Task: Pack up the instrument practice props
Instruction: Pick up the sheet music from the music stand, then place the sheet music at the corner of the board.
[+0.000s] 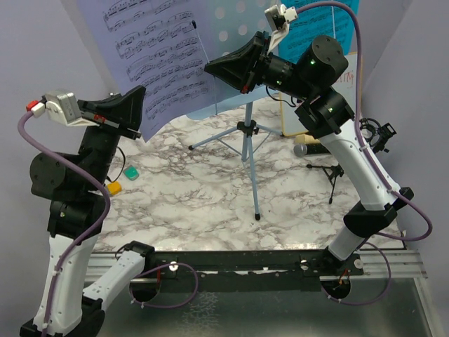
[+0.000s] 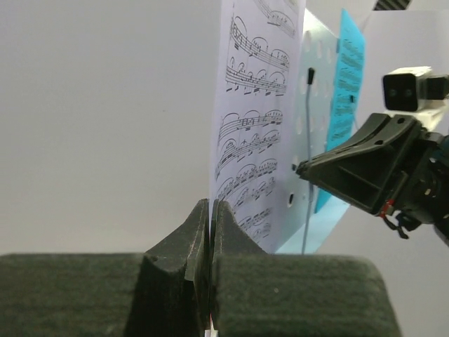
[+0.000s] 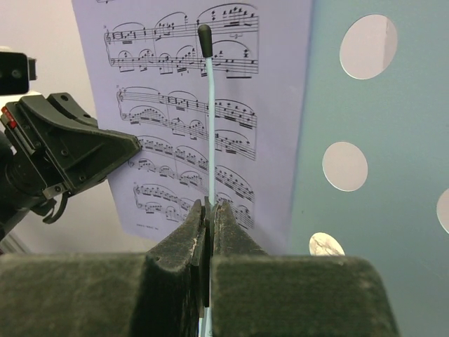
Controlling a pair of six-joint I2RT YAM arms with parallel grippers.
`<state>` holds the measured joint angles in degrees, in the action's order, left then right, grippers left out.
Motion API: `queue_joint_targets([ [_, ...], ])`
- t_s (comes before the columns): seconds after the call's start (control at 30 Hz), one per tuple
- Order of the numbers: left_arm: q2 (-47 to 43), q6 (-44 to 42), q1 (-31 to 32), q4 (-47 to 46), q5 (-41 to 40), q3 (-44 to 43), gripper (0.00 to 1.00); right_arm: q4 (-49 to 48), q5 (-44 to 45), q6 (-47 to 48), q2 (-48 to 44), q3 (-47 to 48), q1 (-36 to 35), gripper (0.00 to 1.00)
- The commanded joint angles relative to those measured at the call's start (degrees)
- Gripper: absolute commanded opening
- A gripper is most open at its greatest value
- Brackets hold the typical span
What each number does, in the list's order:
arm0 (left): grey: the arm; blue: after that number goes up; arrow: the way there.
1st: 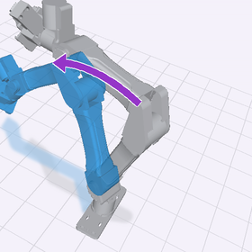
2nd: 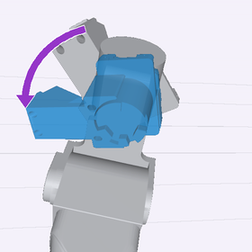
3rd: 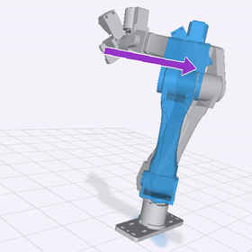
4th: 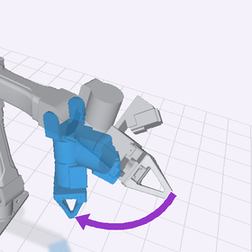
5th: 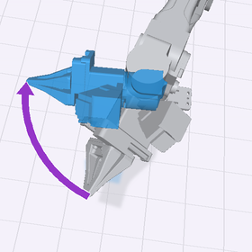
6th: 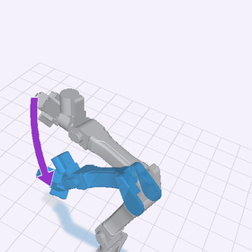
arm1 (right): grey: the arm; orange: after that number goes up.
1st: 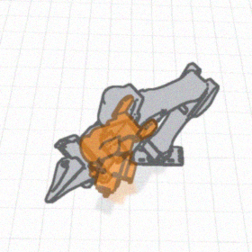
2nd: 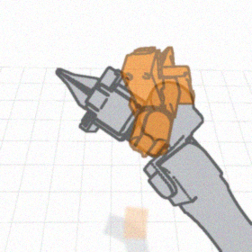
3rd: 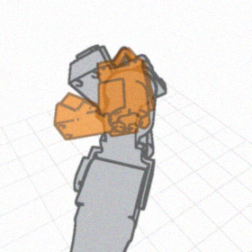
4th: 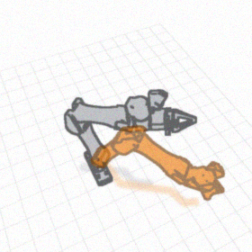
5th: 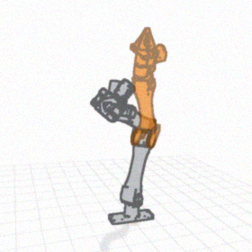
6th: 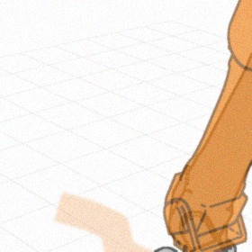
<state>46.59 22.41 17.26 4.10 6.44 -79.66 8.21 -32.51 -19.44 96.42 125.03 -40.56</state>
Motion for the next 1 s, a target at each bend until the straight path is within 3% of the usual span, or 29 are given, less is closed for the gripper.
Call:
queue_joint_targets([
  [0.0,-3.1,-5.9,-0.1,6.8,-9.2,-0.8,0.0,0.7,3.7,1.7,-0.4,0.5,0.1,0.03],
  [0.6,-12.8,-10.0,0.1,15.7,-24.4,5.2,0.0,3.5,8.5,3.2,-1.0,-0.5,0.1,0.17],
  [0.97,-14.0,-8.9,0.2,16.8,-28.6,7.9,0.0,1.5,10.8,6.2,-6.8,-6.7,0.1,0.49],
])
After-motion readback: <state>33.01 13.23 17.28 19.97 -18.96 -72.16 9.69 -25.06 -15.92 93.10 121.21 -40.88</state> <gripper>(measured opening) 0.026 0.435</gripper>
